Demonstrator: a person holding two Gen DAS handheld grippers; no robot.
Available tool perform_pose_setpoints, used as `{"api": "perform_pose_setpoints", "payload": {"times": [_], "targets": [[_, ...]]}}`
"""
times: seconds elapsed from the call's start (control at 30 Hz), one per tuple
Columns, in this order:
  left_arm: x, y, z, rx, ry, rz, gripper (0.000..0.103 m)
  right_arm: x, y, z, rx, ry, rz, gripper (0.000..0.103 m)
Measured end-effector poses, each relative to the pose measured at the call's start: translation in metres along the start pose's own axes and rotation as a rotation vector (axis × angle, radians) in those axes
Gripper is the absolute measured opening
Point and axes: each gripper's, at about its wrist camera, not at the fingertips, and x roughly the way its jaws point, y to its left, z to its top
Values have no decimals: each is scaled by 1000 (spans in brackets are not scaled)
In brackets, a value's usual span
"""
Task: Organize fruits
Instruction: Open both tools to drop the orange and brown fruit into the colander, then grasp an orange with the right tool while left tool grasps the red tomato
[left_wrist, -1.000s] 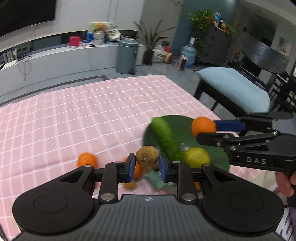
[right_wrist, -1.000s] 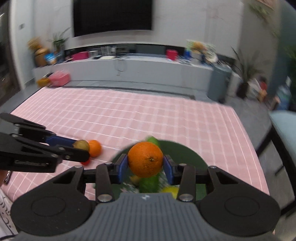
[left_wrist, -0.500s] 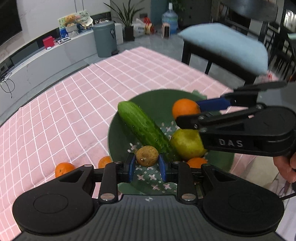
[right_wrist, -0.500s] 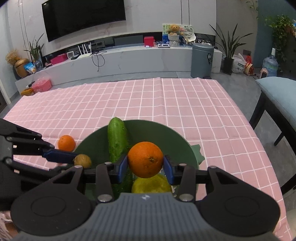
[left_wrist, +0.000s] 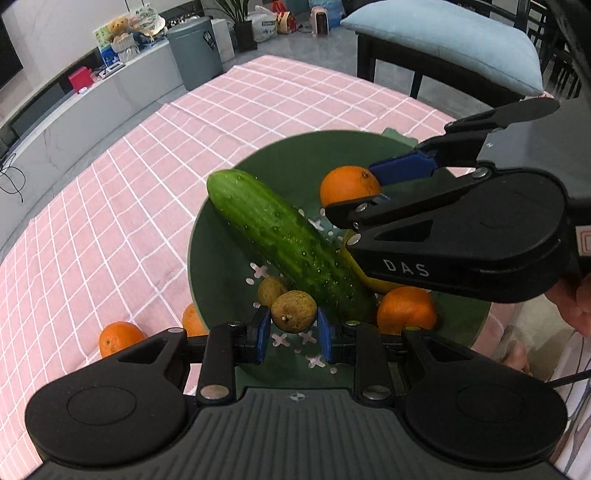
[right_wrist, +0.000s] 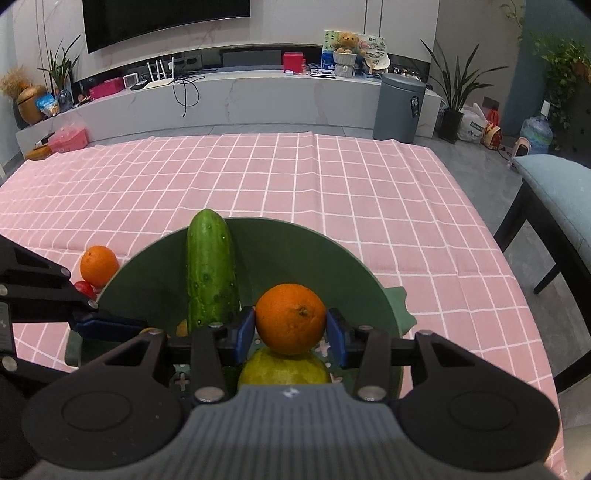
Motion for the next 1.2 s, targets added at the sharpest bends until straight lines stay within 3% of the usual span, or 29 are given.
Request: {"api": "perform_pose_setpoints", "payload": {"times": [0.13,0.3,0.47,0.77,1.0,1.2], "targets": [[0,2,-3,-7,5,5,32,-1,1,-1,-4,-6,-2,40],[-6,1,-4,-11,-15,-4,47,-7,0,-3,10,-19,6,40],[-24,1,-9,-20,-58,-11,49,-15,3,-6,7,-38,8,47],[-64,23,-24,-102,-136,-15,49,-47,14,-11,-4,-141,62,48],[-86,59,-43,-202,-175,-36,49,-70,38,-5,-96,-185,164,47],[-93,86,-61,-241,-181,-13,49,-76,68,7,-283,-157,217,46]]}}
